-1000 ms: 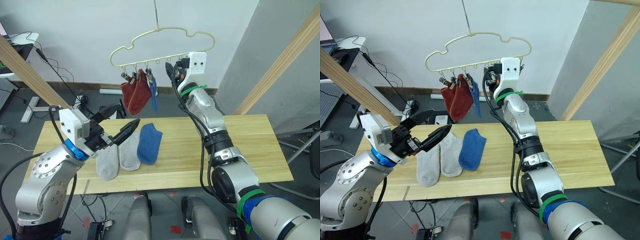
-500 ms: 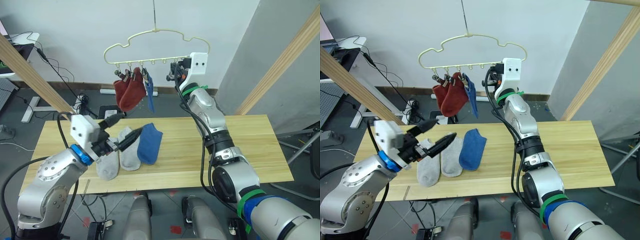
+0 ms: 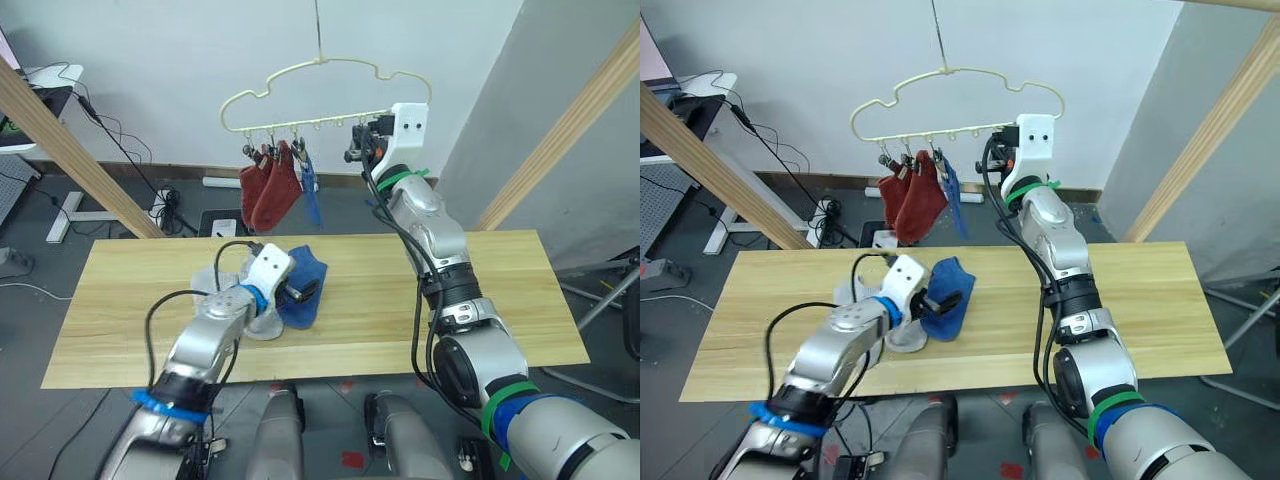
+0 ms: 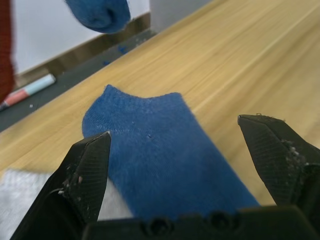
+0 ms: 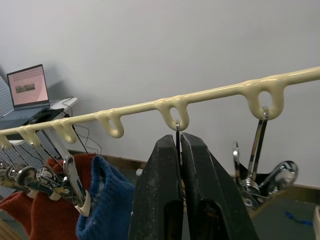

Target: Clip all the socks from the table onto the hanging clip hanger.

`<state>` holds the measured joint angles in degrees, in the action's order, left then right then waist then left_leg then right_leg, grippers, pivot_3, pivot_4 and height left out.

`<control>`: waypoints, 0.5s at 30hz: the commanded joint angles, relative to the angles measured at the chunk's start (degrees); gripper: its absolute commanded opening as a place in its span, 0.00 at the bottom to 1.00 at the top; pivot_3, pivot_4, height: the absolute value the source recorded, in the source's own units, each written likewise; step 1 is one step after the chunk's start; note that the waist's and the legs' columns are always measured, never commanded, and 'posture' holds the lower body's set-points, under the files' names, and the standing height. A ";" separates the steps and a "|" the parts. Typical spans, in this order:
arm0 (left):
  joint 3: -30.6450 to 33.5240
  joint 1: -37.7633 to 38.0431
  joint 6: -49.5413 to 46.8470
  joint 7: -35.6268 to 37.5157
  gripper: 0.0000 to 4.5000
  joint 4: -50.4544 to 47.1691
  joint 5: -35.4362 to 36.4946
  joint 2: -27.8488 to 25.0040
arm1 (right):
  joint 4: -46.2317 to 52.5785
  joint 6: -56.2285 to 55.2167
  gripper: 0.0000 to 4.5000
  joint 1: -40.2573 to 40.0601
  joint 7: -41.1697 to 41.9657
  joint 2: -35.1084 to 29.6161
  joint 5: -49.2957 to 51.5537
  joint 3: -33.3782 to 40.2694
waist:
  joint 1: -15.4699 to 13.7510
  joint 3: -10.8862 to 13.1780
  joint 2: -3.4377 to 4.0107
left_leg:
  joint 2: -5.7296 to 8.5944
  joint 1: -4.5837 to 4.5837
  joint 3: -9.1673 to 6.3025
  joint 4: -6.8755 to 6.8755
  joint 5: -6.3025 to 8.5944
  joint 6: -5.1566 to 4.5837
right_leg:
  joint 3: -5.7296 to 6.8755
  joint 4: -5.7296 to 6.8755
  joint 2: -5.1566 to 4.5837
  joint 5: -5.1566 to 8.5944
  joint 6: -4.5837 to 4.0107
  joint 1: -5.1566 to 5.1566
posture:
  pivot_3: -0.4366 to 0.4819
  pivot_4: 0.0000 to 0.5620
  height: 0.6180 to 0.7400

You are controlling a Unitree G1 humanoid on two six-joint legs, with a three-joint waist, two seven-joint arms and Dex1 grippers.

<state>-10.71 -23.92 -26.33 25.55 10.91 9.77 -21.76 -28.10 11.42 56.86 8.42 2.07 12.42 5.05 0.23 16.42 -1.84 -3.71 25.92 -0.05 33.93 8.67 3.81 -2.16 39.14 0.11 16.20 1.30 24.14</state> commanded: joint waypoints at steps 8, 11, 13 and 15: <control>-4.78 -6.66 8.10 4.55 1.00 21.43 -9.95 2.38 | 8.57 4.29 0.00 -3.97 -2.38 -0.14 -0.81 -0.98 | 1.04 -0.14 -0.01 | 0.02 -0.02 0.02 0.01 0.00 -0.01 | 0.00 0.04 -0.02 -0.02 0.02 -0.04 | 0.33 0.48 1.00; -4.05 -5.73 9.03 7.49 0.92 21.35 -9.49 1.94 | 9.61 4.94 0.00 -4.51 -2.97 0.20 -1.05 -1.30 | 1.74 -0.22 0.00 | 0.04 -0.03 0.03 0.12 0.00 -0.01 | -0.03 0.07 -0.06 -0.06 0.09 -0.08 | 0.30 0.47 1.00; -3.76 -5.37 9.45 8.72 0.82 20.59 -9.58 1.60 | 9.91 5.16 0.00 -4.72 -3.36 0.26 -1.03 -1.44 | 1.99 -0.23 0.00 | 0.05 -0.05 0.07 0.15 0.00 -0.01 | -0.07 0.09 -0.06 -0.11 0.17 -0.08 | 0.30 0.47 1.00; -3.72 -5.26 10.10 9.20 0.69 20.36 -10.32 1.39 | 9.98 5.12 0.00 -4.88 -3.53 0.26 -1.06 -1.50 | 2.15 -0.23 0.00 | 0.05 -0.06 0.06 0.20 -0.01 -0.03 | -0.07 0.11 -0.06 -0.15 0.22 -0.09 | 0.29 0.47 1.00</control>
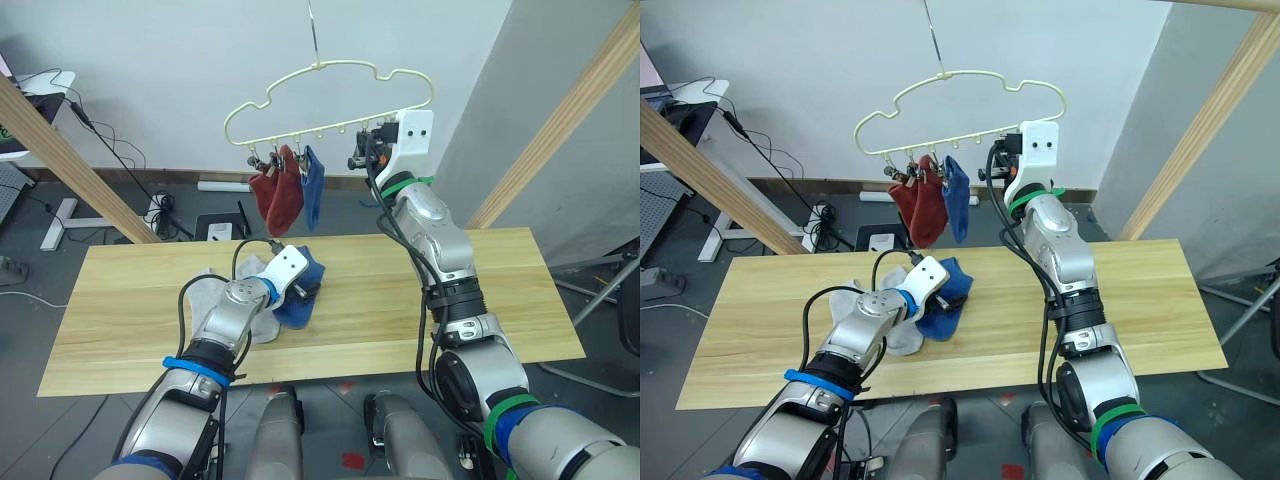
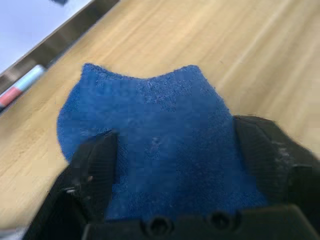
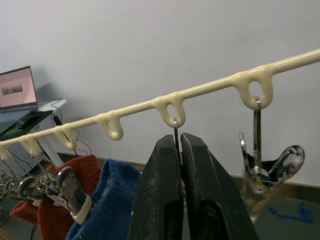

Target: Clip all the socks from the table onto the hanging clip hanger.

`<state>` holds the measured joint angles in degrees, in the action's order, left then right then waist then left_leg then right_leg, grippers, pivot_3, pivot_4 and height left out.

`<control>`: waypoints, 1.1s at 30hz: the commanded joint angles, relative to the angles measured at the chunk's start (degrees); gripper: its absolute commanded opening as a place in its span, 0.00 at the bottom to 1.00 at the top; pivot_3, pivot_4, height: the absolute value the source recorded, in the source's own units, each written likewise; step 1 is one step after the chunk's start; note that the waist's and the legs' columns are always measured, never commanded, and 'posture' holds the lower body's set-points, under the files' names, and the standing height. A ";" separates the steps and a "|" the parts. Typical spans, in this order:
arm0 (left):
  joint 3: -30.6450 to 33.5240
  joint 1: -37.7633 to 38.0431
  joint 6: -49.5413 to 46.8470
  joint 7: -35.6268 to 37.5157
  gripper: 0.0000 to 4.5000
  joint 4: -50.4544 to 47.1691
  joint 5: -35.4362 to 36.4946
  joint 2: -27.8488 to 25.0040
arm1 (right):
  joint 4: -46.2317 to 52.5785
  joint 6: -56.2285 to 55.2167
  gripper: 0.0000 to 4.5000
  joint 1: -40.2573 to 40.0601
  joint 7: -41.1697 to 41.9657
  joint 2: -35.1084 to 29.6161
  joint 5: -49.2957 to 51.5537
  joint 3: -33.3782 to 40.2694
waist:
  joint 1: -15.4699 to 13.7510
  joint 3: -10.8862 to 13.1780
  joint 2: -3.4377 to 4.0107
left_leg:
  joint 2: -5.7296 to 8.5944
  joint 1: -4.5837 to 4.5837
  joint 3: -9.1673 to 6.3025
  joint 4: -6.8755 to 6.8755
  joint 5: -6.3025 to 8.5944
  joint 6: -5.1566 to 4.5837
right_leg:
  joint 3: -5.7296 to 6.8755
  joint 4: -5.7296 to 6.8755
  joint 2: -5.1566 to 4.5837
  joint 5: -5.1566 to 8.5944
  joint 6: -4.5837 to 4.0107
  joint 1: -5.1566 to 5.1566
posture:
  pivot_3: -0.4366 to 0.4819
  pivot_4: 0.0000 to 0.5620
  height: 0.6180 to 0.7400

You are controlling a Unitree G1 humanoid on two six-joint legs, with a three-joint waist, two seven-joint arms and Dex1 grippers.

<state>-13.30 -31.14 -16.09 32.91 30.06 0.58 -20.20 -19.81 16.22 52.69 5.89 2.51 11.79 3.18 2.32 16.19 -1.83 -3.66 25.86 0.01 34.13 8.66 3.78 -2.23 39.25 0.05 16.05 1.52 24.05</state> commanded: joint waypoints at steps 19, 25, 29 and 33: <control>6.96 4.70 6.38 1.40 0.00 -8.83 6.45 8.97 | -2.26 1.46 0.00 1.39 2.96 -5.30 1.31 2.32 | -0.18 0.04 -0.01 | 0.00 0.04 -0.04 0.43 0.02 -0.10 | -0.02 0.37 0.00 0.05 0.10 0.01 | 0.43 0.53 1.00; 10.90 8.25 9.16 -0.81 0.00 -20.13 10.88 12.32 | 2.96 15.13 0.00 1.69 1.18 -5.00 10.56 8.33 | -0.81 0.04 -0.01 | 0.02 0.04 -0.04 0.45 0.02 -0.11 | -0.03 0.35 -0.01 0.04 0.09 -0.02 | 0.45 0.52 1.00; 10.59 9.18 13.17 -0.99 0.00 -24.85 11.09 13.10 | 7.12 27.79 0.00 2.61 -2.85 -4.29 19.93 14.86 | -1.00 0.04 -0.01 | 0.02 0.05 -0.09 0.45 0.02 -0.11 | 0.00 0.35 -0.02 0.02 0.05 -0.04 | 0.46 0.51 1.00; 10.09 8.38 16.20 -1.73 0.00 -26.86 10.61 13.85 | 9.93 38.93 0.00 3.45 -6.67 -4.02 28.46 19.93 | -1.07 0.04 -0.01 | 0.04 0.07 -0.08 0.46 0.04 -0.13 | 0.00 0.28 -0.02 0.01 0.04 -0.07 | 0.46 0.50 1.00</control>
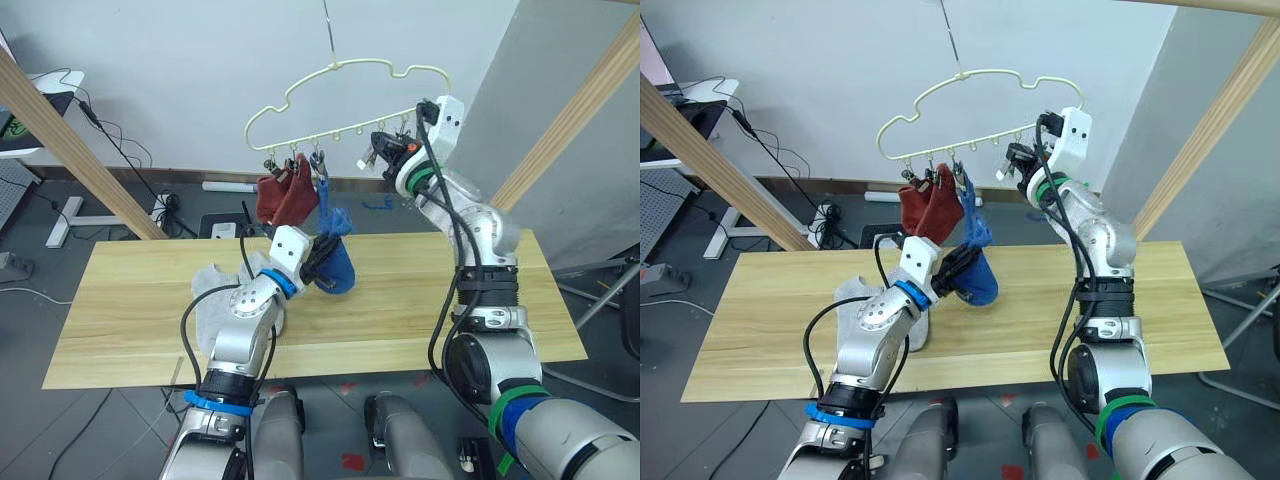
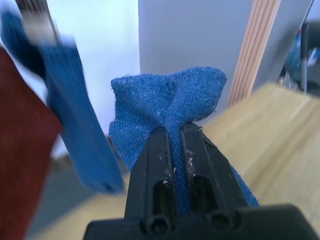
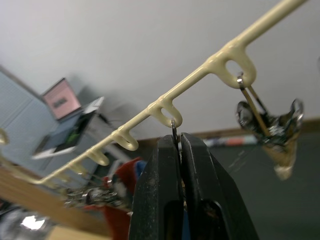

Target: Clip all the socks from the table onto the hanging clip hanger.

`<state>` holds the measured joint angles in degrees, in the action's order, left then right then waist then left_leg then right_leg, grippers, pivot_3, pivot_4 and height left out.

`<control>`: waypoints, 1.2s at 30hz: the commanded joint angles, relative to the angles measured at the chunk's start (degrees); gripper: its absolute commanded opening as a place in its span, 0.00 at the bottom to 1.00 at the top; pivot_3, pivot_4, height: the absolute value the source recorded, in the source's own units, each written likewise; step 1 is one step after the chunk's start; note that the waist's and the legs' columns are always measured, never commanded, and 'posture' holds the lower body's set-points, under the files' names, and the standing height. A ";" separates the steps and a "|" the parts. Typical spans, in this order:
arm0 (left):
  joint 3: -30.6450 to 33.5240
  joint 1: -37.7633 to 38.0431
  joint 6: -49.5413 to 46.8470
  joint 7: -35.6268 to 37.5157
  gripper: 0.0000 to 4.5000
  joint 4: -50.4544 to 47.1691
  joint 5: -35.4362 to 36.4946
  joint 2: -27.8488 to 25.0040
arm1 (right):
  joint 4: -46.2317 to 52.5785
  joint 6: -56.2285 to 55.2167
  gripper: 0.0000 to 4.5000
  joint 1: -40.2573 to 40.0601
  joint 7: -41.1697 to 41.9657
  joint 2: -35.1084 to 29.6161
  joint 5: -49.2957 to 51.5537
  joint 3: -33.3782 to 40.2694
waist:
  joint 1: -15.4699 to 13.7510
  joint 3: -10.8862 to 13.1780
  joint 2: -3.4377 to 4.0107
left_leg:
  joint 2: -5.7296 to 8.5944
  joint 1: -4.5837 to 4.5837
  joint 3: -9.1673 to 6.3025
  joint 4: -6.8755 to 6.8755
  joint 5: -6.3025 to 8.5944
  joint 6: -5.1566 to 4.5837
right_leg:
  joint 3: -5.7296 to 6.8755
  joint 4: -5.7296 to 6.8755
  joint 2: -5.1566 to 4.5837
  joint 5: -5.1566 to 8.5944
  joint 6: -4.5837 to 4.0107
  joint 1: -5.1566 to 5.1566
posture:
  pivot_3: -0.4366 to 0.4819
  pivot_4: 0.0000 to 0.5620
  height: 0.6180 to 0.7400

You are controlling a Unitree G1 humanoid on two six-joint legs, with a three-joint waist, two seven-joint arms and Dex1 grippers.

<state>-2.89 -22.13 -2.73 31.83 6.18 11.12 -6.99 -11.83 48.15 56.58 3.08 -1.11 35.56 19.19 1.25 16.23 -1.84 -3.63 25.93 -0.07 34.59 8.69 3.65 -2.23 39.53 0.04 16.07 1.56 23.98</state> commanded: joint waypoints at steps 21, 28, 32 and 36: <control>-0.88 -4.39 3.56 -1.46 0.00 -0.60 1.47 2.40 | 5.06 15.60 0.00 -0.38 -12.77 0.26 15.43 6.97 | 0.16 0.00 0.00 | 0.00 0.20 0.04 -0.05 0.14 -0.23 | -0.01 -0.46 0.03 0.07 0.27 0.02 | 0.45 0.52 1.00; -0.94 -4.84 3.62 -1.33 0.00 0.62 1.41 2.75 | 4.39 14.63 0.00 -0.05 -11.85 -0.50 15.46 6.20 | 0.16 0.00 0.00 | 0.00 0.24 0.05 -0.04 0.17 -0.28 | -0.01 -0.51 0.03 0.06 0.27 0.03 | 0.45 0.52 1.00; -0.77 -5.87 4.20 -1.27 0.00 1.59 1.21 2.88 | 4.46 14.35 0.00 -0.40 -10.78 -0.95 14.92 4.91 | 0.18 0.00 0.00 | 0.00 0.24 0.05 -0.03 0.17 -0.28 | -0.01 -0.50 0.03 0.07 0.29 0.03 | 0.45 0.52 1.00; -0.82 -6.91 4.97 -1.17 0.00 2.20 1.07 3.03 | 4.57 14.12 0.00 -0.81 -10.27 -1.03 14.84 4.01 | 0.25 0.00 0.00 | 0.00 0.25 0.06 -0.05 0.18 -0.29 | -0.02 -0.51 0.03 0.07 0.30 0.05 | 0.45 0.52 1.00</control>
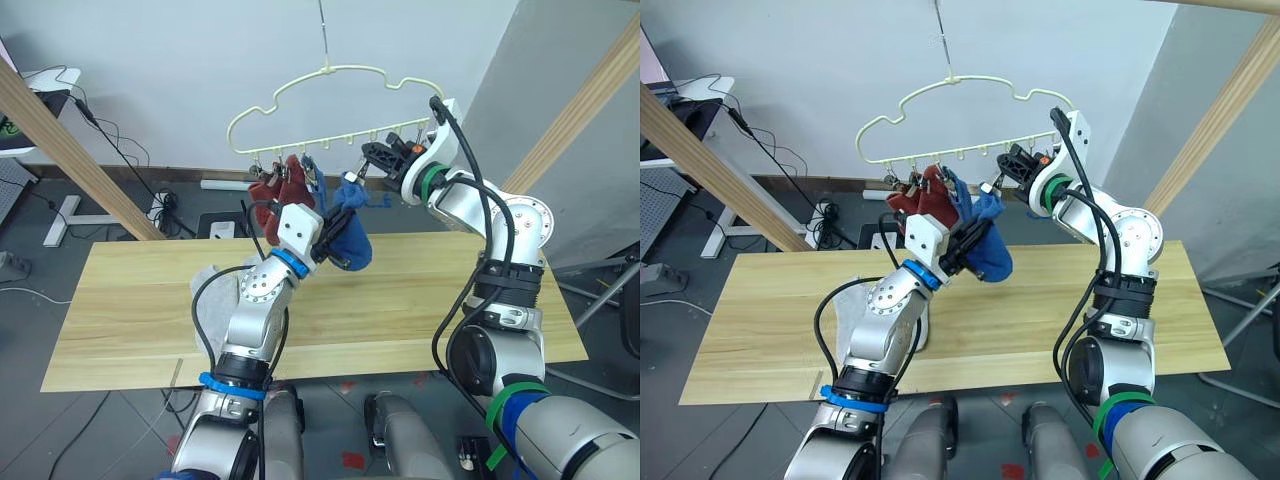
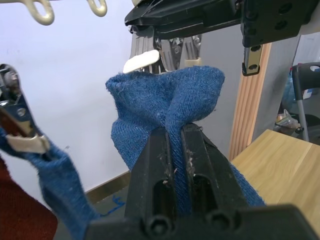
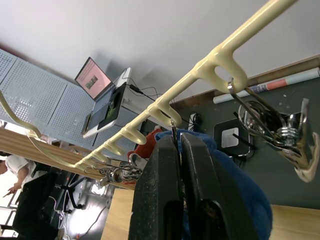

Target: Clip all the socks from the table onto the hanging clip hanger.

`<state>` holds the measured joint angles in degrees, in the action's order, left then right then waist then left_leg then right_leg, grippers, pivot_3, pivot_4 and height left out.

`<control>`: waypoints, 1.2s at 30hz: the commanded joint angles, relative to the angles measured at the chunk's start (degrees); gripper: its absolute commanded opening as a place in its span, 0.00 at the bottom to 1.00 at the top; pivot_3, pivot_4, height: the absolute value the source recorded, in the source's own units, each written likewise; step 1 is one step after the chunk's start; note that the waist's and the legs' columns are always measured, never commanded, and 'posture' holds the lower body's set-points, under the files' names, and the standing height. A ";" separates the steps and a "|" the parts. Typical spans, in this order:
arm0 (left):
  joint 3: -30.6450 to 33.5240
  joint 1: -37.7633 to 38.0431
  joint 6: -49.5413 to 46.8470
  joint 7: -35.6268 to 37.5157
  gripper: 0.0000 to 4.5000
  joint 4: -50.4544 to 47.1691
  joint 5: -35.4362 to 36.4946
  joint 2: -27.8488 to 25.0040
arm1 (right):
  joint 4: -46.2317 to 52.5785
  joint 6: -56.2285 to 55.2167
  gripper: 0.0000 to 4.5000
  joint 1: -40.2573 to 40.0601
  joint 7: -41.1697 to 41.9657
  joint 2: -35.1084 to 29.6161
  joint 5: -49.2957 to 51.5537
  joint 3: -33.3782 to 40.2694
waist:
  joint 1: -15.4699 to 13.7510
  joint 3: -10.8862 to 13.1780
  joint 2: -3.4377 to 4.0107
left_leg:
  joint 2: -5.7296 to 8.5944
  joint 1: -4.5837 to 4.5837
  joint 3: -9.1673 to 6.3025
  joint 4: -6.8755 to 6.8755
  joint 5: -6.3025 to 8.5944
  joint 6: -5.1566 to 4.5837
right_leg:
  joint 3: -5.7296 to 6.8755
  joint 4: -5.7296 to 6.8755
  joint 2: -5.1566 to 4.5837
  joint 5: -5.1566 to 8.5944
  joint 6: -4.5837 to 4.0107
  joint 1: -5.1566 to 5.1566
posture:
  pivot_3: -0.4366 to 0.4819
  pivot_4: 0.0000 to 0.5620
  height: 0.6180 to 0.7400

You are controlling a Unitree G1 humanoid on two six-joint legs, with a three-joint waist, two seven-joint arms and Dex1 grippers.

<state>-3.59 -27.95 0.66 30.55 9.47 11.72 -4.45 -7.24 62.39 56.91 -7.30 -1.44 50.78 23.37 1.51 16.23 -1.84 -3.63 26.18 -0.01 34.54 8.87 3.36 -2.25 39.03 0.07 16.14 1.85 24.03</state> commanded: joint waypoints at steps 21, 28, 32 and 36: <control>0.24 -1.36 1.43 0.61 0.00 -1.16 1.93 1.49 | 2.26 -3.15 0.77 -4.12 6.81 -5.81 -5.24 -7.34 | 0.16 0.02 0.03 | -0.01 0.16 0.00 -0.01 0.01 -0.01 | 0.00 -0.02 0.01 0.00 -0.01 0.13 | 0.43 0.51 1.00; 1.55 -0.78 -2.37 1.67 0.32 -0.69 5.82 1.67 | 13.80 0.89 0.94 -8.54 9.59 -9.68 -2.10 -8.00 | 0.41 0.03 0.04 | 0.00 0.26 -0.01 0.01 0.01 -0.02 | 0.00 -0.06 0.01 -0.01 -0.01 0.19 | 0.40 0.51 1.00; 2.65 0.48 -5.98 3.78 0.60 -1.86 7.93 -0.68 | 21.83 4.85 0.94 -12.36 8.67 -11.33 0.57 -7.80 | 0.58 0.03 0.04 | -0.03 0.26 -0.02 0.01 0.01 -0.02 | 0.01 -0.05 0.04 0.00 0.01 0.19 | 0.40 0.51 1.00; 4.09 3.12 -10.18 6.18 0.88 -5.21 10.17 -5.28 | 28.03 5.67 0.94 -15.72 7.24 -11.42 1.19 -8.24 | 1.49 0.04 0.06 | -0.03 0.25 -0.02 0.02 0.01 -0.02 | -0.02 -0.03 0.04 0.01 0.02 0.20 | 0.40 0.52 1.00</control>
<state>-0.47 -25.18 -8.41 35.47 8.03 20.18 -8.85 16.64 68.15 41.60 0.23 -12.52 50.78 14.80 3.00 16.27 -1.79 -3.68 26.42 -0.05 34.56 8.88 3.34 -2.26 39.01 0.11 16.16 1.89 24.22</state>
